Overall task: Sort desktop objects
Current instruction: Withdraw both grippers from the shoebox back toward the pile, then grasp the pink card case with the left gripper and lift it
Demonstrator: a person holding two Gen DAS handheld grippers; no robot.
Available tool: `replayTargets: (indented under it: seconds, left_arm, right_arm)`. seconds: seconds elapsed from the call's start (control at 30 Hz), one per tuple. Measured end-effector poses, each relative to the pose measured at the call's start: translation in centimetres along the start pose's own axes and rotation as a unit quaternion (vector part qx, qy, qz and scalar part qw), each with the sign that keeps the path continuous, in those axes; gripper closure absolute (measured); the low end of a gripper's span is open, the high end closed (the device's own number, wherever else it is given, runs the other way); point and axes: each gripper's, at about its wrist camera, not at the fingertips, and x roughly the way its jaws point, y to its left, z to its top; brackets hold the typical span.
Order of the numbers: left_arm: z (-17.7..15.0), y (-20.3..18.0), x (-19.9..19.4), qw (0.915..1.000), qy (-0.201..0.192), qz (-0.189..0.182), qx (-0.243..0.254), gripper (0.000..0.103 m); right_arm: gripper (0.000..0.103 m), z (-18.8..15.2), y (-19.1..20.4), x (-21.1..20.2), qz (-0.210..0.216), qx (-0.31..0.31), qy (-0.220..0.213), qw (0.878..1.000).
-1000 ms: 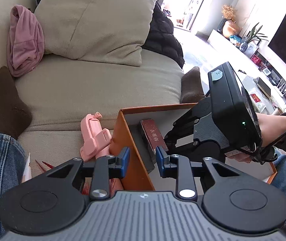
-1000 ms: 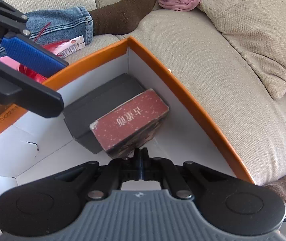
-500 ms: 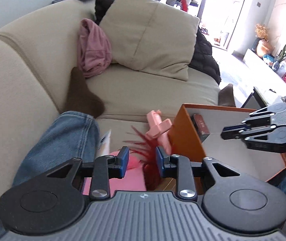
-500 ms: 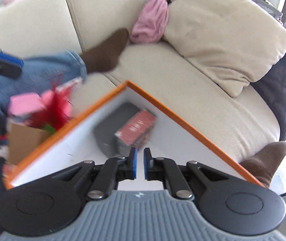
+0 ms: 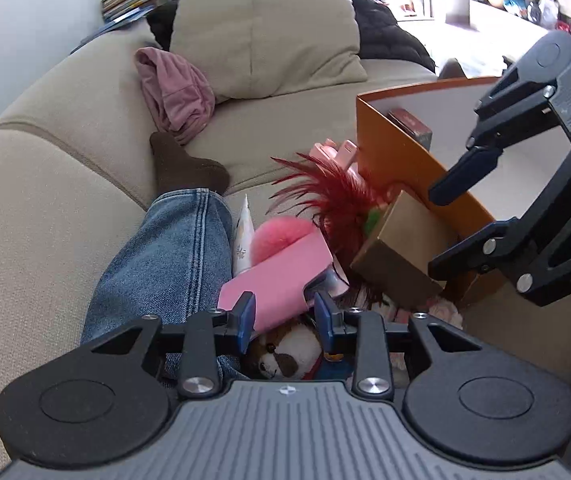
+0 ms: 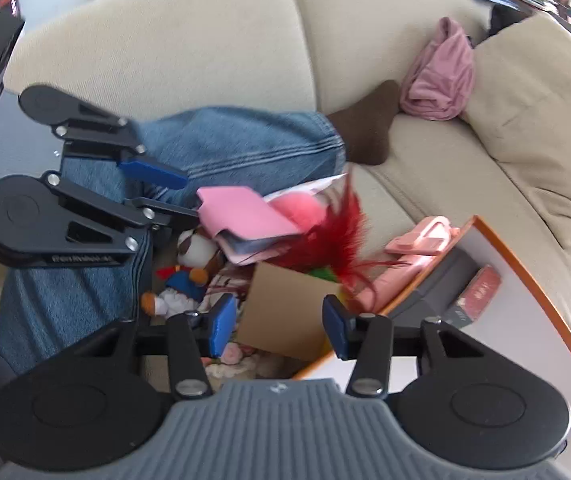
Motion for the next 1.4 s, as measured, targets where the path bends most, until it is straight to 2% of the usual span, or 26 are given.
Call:
replayTargets:
  seconds: [0.07,0.1,0.17,0.23,0.3,0.37,0.47,0.63,0.67,0.7,0.73,0.8,0.83,0.87,0.97,1.13,1.17,1.27,1.33,1.37,1.4]
  left_arm:
    - [-0.3,-0.5,0.6,0.9997,-0.001,0.007,0.024,0.052]
    - [-0.3,-0.7,1.0,0.9992,0.0,0.013,0.037,0.052]
    - [-0.4,-1.3,1.7,0.9973,0.002,0.026,0.069,0.052]
    - [-0.4,-2.0,2.3,0.9939,0.003,0.036,0.104,0.051]
    - [-0.6,-2.8,2.9,0.9895,0.006,0.042,0.138,0.049]
    - [-0.8,-3.6,3.7,0.983,0.007,0.051,0.176,0.048]
    - [-1.1,-4.2,5.1,0.9761,0.009,0.064,0.208,0.048]
    - [-0.7,-3.9,6.2,0.9755,0.007,0.05,0.214,0.05]
    - [-0.6,-3.8,6.2,0.9765,0.007,0.044,0.211,0.061]
    - [-0.5,-3.6,6.1,0.9777,0.006,0.041,0.206,0.062]
    - [-0.5,-3.5,6.1,0.979,0.004,0.039,0.2,0.064]
    - [-0.5,-3.2,5.8,0.9812,0.002,0.037,0.189,0.067]
    - [-0.5,-3.0,5.7,0.9824,-0.001,0.036,0.183,0.068]
    - [-0.6,-2.8,5.4,0.9838,-0.003,0.035,0.176,0.069]
    - [-0.4,-2.0,4.5,0.9889,-0.012,0.035,0.144,0.075]
    - [0.1,1.0,2.6,0.999,-0.025,0.008,0.035,0.077]
    - [0.1,1.9,2.2,0.9996,-0.028,-0.001,0.007,0.078]
    - [0.1,3.9,1.3,0.9974,-0.036,-0.021,-0.059,0.078]
    - [0.1,4.9,0.9,0.9952,-0.034,-0.032,-0.086,0.078]
    - [0.1,5.4,0.8,0.9942,-0.031,-0.036,-0.097,0.078]
    - [0.1,5.7,0.7,0.9934,-0.03,-0.037,-0.104,0.078]
  right_arm:
    - [0.048,0.2,1.2,1.1,-0.028,-0.021,0.015,0.999]
    - [0.044,0.2,1.5,1.6,-0.042,-0.032,0.019,0.998]
    - [0.042,0.3,2.1,2.4,-0.067,-0.05,0.027,0.996]
    - [0.041,0.2,2.5,3.3,-0.079,-0.064,0.041,0.994]
    - [0.035,0.1,2.9,4.0,-0.089,-0.084,0.052,0.991]
    - [0.031,0.0,3.1,4.6,-0.092,-0.098,0.057,0.989]
    - [0.03,0.2,2.7,5.2,-0.092,-0.1,0.066,0.989]
    - [0.031,0.3,1.7,6.4,-0.085,-0.086,0.078,0.99]
    - [0.037,0.3,1.5,6.4,-0.082,-0.083,0.078,0.99]
    - [0.05,0.5,1.3,6.3,-0.081,-0.077,0.076,0.991]
    - [0.057,0.6,1.0,6.1,-0.081,-0.069,0.074,0.992]
    - [0.084,0.9,0.2,5.9,-0.071,-0.05,0.072,0.994]
    - [0.09,1.0,-0.3,5.9,-0.065,-0.038,0.075,0.994]
    - [0.101,1.1,-0.8,5.9,-0.055,-0.026,0.076,0.995]
    - [0.103,1.3,-1.8,5.7,-0.028,0.004,0.077,0.997]
    - [0.1,1.6,-2.3,4.5,-0.019,0.015,0.056,0.998]
    - [0.096,1.7,-2.5,4.1,-0.015,0.021,0.053,0.998]
    - [0.095,1.9,-3.3,3.3,-0.015,0.032,0.048,0.998]
    - [0.092,2.0,-3.9,3.1,-0.015,0.034,0.049,0.998]
    - [0.088,2.0,-4.1,3.2,-0.014,0.036,0.051,0.998]
    - [0.078,2.1,-4.3,3.2,-0.011,0.039,0.052,0.998]
